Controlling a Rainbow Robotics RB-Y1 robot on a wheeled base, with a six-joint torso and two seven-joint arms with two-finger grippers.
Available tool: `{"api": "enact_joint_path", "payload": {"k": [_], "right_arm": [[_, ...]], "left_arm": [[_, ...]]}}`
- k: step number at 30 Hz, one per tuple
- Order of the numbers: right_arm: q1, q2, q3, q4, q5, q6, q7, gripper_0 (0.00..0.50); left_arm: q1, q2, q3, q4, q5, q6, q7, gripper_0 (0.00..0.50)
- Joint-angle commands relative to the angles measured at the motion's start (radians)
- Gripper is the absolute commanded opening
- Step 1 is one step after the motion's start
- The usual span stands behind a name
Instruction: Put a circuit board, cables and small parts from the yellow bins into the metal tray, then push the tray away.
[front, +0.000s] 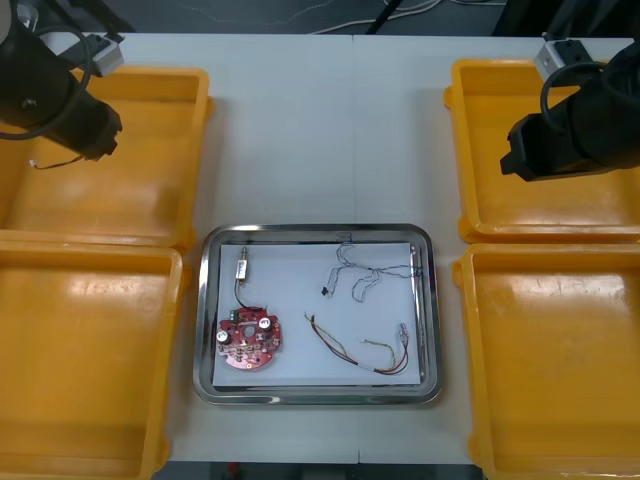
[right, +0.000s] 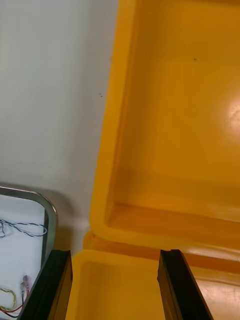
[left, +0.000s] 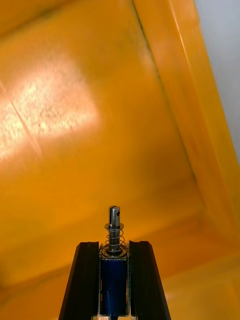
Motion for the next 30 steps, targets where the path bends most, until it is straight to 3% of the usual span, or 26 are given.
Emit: {"api": "enact_joint_path", "payload": {"k": [1, 10, 20, 30], "right_arm": [[0.07, -0.069, -0.099, -0.059, -0.038, 0.003, -0.017, 0.5], [0.219, -0.124, -0.254, -0.139, -0.14, 0.003, -0.019, 0.5], [0.373, -0.144, -0.337, -0.212, -0.113, 0.003, -0.023, 0.5], [0.419, -0.146, -0.335, -0.209, -0.097, 0.003, -0.026, 0.5]], "left_arm": [[0.059, 0.053, 0.097, -0.117, 0.028, 0.094, -0.044, 0.0], [0.163, 0.063, 0.169, -0.318, 0.068, 0.094, 0.068, 0.0], [0.3, 0.069, 0.183, -0.542, 0.141, 0.094, 0.298, 0.0], [0.397, 0.069, 0.119, -0.702, 0.161, 0.094, 0.539, 0.0]]}}
